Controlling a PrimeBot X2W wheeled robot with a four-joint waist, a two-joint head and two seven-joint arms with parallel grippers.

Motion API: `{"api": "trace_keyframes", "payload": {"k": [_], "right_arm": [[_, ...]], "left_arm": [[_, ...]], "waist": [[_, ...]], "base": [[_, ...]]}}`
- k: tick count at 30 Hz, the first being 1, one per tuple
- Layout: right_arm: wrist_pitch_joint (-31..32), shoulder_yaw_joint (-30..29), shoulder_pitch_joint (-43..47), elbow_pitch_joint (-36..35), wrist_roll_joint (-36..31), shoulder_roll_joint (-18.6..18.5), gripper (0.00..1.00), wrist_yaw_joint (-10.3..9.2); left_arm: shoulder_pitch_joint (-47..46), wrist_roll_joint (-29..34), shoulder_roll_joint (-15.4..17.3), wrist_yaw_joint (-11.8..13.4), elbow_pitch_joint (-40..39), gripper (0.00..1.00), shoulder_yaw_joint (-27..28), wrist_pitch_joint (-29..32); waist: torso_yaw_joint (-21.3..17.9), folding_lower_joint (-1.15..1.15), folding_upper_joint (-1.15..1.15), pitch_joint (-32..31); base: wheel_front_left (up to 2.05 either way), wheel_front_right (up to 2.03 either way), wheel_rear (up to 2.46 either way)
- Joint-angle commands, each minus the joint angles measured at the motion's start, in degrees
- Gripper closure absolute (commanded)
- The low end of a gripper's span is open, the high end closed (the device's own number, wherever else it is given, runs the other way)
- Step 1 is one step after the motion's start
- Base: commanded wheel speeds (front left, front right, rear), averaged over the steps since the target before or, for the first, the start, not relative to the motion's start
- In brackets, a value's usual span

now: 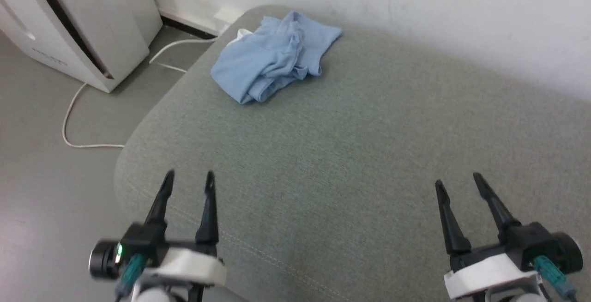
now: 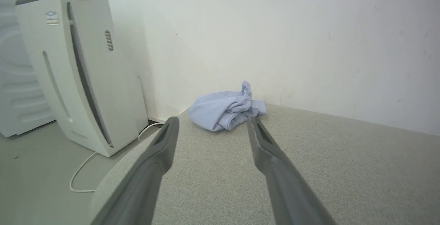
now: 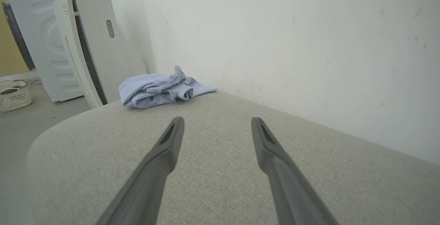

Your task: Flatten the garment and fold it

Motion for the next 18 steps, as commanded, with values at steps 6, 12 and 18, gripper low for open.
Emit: {"api": "trace_keyframes", "payload": {"k": [6, 12, 18], "right_arm": [[-0.3, -0.1, -3.8, -2.7, -4.7, 0.1, 0.00, -0.12], [-0.3, 0.7, -6.8, -6.2, -7.3, 0.1, 0.00, -0.12], [-0.3, 1.8, -9.9, -8.7, -8.4, 0.1, 0.00, -0.12]], "left_arm": [[-16.2, 0.1, 5.4, -5.6, 9.6, 0.00, -1.2, 5.0], [-32.4, -2.9, 12.2, -8.3, 16.9, 0.00, -1.3, 15.0], [-48.7, -12.0, 22.0, -8.9, 25.2, 0.00, -7.2, 22.9]], "waist": [[-6.6, 0.00, 0.00, 12.1], [-12.0, 0.00, 0.00, 20.9], [-16.7, 0.00, 0.00, 27.4]], "base": [[0.00, 0.00, 0.00], [0.00, 0.00, 0.00], [0.00, 0.00, 0.00]]}}
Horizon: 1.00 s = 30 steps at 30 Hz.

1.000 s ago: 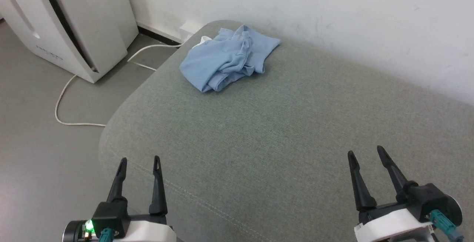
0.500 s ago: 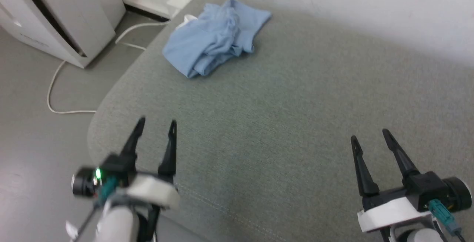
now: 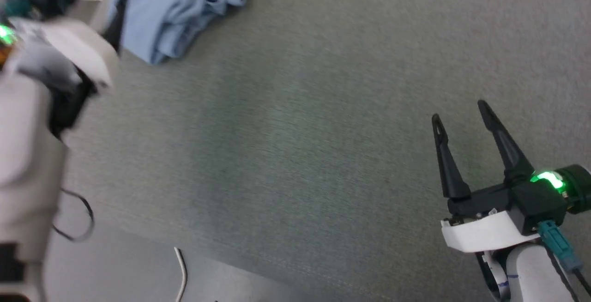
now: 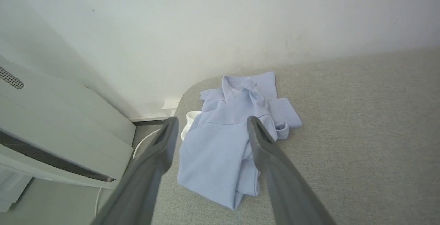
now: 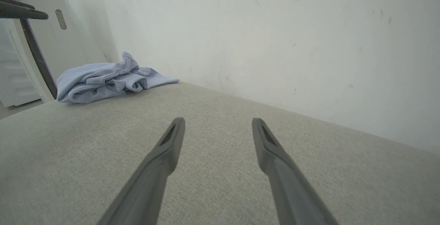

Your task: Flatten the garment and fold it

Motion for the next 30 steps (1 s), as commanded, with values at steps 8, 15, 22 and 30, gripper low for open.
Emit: {"api": "trace_keyframes", "payload": {"k": [8, 15, 22, 30], "right_arm": [[-0.3, 0.8, -3.1, -1.3, 0.2, 0.0, 0.00, -0.12], [-0.3, 0.7, -4.0, -2.2, 1.7, 0.0, 0.00, -0.12], [-0.3, 0.2, -4.5, -2.3, 2.4, 0.0, 0.00, -0.12], [-0.3, -0.1, -4.3, -0.3, 2.4, 0.0, 0.00, -0.12]], "left_arm": [[-14.2, -22.8, 11.9, -0.4, 6.4, 0.00, -13.1, 15.8], [-18.0, -30.8, 18.8, -0.4, 10.5, 0.00, -17.1, 23.4], [-16.4, -37.2, 19.3, -0.4, 14.0, 0.73, -20.1, 26.2], [-14.7, -41.4, 22.2, -0.4, 13.2, 1.00, -22.1, 18.6]], "waist": [[-12.8, -0.03, 0.00, 14.0], [-15.9, -0.03, 0.00, 17.4], [-16.6, -0.03, 0.00, 18.0], [-16.1, -0.03, 0.00, 12.5]], "base": [[0.00, 0.00, 0.00], [0.00, 0.00, 0.00], [0.00, 0.00, 0.00], [0.00, 0.00, 0.00]]}}
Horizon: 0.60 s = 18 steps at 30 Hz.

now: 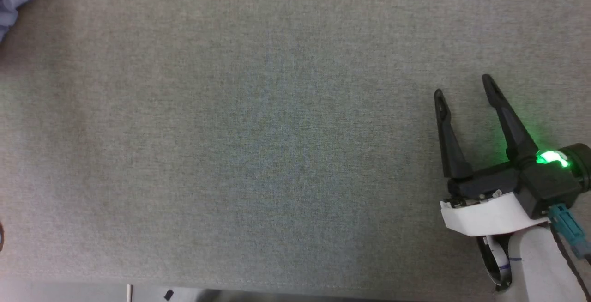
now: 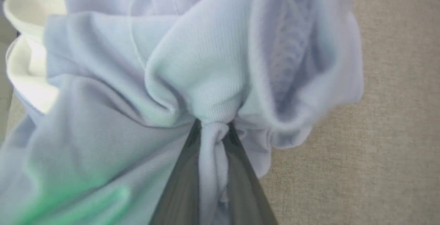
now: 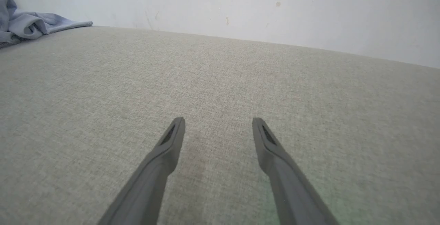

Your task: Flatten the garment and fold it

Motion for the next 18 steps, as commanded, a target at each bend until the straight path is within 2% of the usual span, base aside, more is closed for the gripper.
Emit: {"api": "trace_keyframes", "payload": {"k": [1, 7, 12, 15, 18], "right_arm": [[-0.2, -0.3, 0.0, 0.9, 0.3, -0.1, 0.00, -0.12], [-0.2, -1.0, 1.4, 3.2, 1.2, -0.1, 0.00, -0.12], [-0.2, -1.3, 3.0, 4.9, 1.6, -0.1, 0.00, -0.12], [-0.2, -1.6, 4.2, 5.5, 2.1, -0.1, 0.00, -0.12], [-0.2, -1.6, 5.0, 5.9, 2.4, -0.1, 0.00, -0.12]], "left_arm": [[1.0, 0.4, -0.6, -0.4, 0.2, 1.00, -1.0, -3.4], [-1.4, 2.7, -1.0, -0.4, 0.7, 1.00, -1.1, -20.5], [-3.0, 5.5, -1.9, -0.4, -2.6, 1.00, -4.1, -33.7], [-3.3, 7.0, -3.8, -0.4, -4.3, 1.00, -6.2, -38.2], [-3.2, 8.1, -5.3, -0.4, -5.9, 1.00, -7.7, -39.8]], "waist": [[0.6, 0.00, 0.00, -4.2], [0.4, 0.00, 0.00, -12.9], [-0.2, 0.00, 0.00, -20.4], [-0.7, 0.00, 0.00, -24.2], [-1.3, 0.00, 0.00, -26.3]], "base": [[0.00, 0.00, 0.00], [0.00, 0.00, 0.00], [0.00, 0.00, 0.00], [0.00, 0.00, 0.00], [0.00, 0.00, 0.00]]}}
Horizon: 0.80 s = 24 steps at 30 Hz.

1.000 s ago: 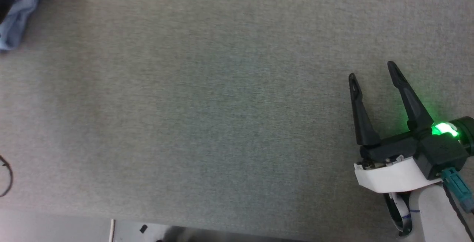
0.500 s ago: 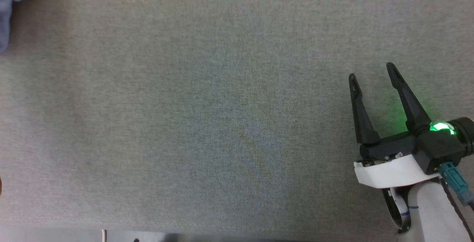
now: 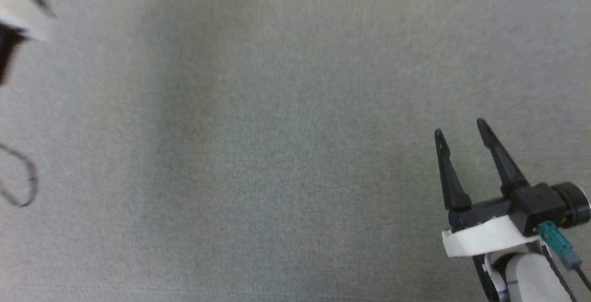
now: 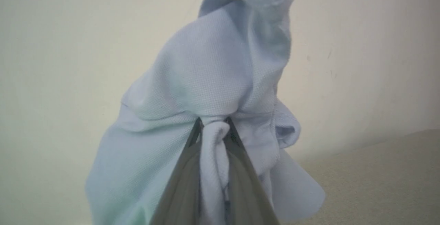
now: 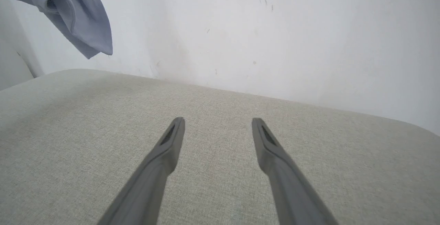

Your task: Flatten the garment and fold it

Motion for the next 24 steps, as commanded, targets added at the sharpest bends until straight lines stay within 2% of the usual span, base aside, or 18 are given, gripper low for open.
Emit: {"api": "trace_keyframes", "payload": {"k": [1, 7, 14, 17, 20, 21, 22, 24], "right_arm": [[-0.2, 0.0, 0.7, 0.2, 0.4, -0.1, 0.00, -0.12], [-0.2, -1.6, 2.8, 0.8, 0.7, -0.1, 0.00, -0.12], [-0.2, -3.3, 3.1, 2.3, 0.3, -0.1, 0.00, -0.12], [-0.2, -3.8, 3.9, 3.3, -0.8, -0.1, 0.00, -0.12], [-0.2, -4.3, 4.4, 5.0, -1.8, -0.1, 0.00, -0.12], [-0.2, -4.3, 4.5, 5.8, -1.9, -0.1, 0.00, -0.12], [-0.2, -4.3, 4.5, 6.6, -2.2, -0.1, 0.00, -0.12], [-0.2, -4.6, 4.3, 7.6, -2.3, -0.1, 0.00, -0.12]], "left_arm": [[-0.3, 0.5, -1.2, -0.4, -1.0, 1.00, -0.4, -0.8], [3.5, 1.9, -10.9, 0.5, -7.9, 1.00, -3.0, -2.5], [12.4, 4.5, -23.4, 3.0, -11.5, 1.00, -7.4, -3.0], [17.1, 8.4, -26.4, 3.2, -9.3, 1.00, -12.9, -3.0], [21.4, 11.6, -27.9, 3.0, -3.9, 1.00, -19.0, -1.4], [22.8, 11.7, -28.2, 2.8, -1.6, 0.58, -20.6, 0.3], [23.6, 12.3, -28.5, 2.6, 0.3, 0.00, -22.1, 1.3], [24.5, 13.1, -29.0, 2.6, 3.1, 0.00, -23.4, 1.1]], "waist": [[-1.4, 0.01, 0.00, -7.9], [-3.4, 0.01, 0.00, -11.3], [-7.3, 0.01, 0.00, -11.1], [-8.3, 0.01, 0.00, -9.8], [-9.0, 0.01, 0.00, -8.6], [-9.2, 0.01, 0.00, -8.3], [-9.3, 0.01, 0.00, -8.1], [-9.3, 0.01, 0.00, -7.8]], "base": [[0.00, 0.00, 0.00], [0.00, 0.00, 0.00], [0.00, 0.00, 0.00], [0.00, 0.00, 0.00], [0.00, 0.00, 0.00], [0.00, 0.00, 0.00], [0.00, 0.00, 0.00], [0.00, 0.00, 0.00]]}}
